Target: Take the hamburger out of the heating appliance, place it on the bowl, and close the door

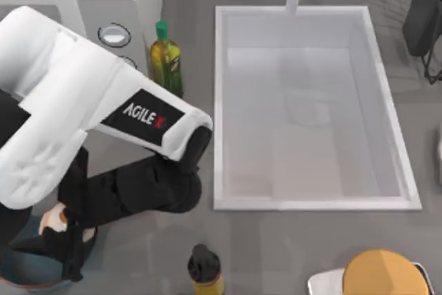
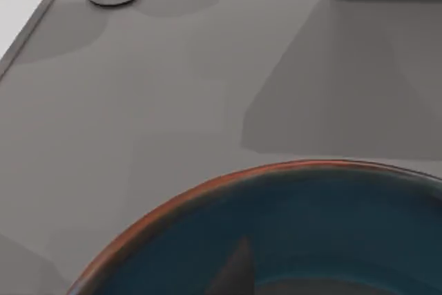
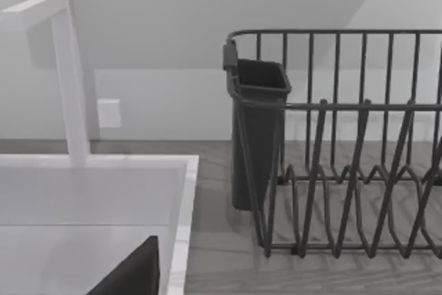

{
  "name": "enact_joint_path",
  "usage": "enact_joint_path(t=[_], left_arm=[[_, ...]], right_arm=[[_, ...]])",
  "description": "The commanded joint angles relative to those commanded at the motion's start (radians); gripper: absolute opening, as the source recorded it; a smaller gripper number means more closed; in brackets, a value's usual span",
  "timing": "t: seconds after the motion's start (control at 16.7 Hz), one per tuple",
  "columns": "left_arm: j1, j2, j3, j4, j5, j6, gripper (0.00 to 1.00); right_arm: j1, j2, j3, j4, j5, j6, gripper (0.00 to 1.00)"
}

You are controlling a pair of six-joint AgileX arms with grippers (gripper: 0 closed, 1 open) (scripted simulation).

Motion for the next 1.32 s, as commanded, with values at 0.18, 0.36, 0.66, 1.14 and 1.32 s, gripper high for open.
enact_joint_path(t=[0.18, 0.36, 0.66, 1.14, 1.32], left_arm=[[0.033, 0.000, -0.062, 0.071, -0.028, 0.022, 0.00], [0.055, 0.006, -0.107, 0.122, -0.047, 0.037, 0.00], [0.057, 0.008, -0.110, 0.126, -0.048, 0.038, 0.08], [0.057, 0.008, -0.110, 0.126, -0.048, 0.038, 0.68], [0.057, 0.008, -0.110, 0.126, -0.048, 0.038, 0.90]], right_arm=[[0.000, 0.000, 0.000, 0.000, 0.000, 0.000, 1.00], [0.000, 0.000, 0.000, 0.000, 0.000, 0.000, 1.00], [0.000, 0.000, 0.000, 0.000, 0.000, 0.000, 1.00], [0.000, 0.000, 0.000, 0.000, 0.000, 0.000, 1.00], [0.000, 0.000, 0.000, 0.000, 0.000, 0.000, 1.00]])
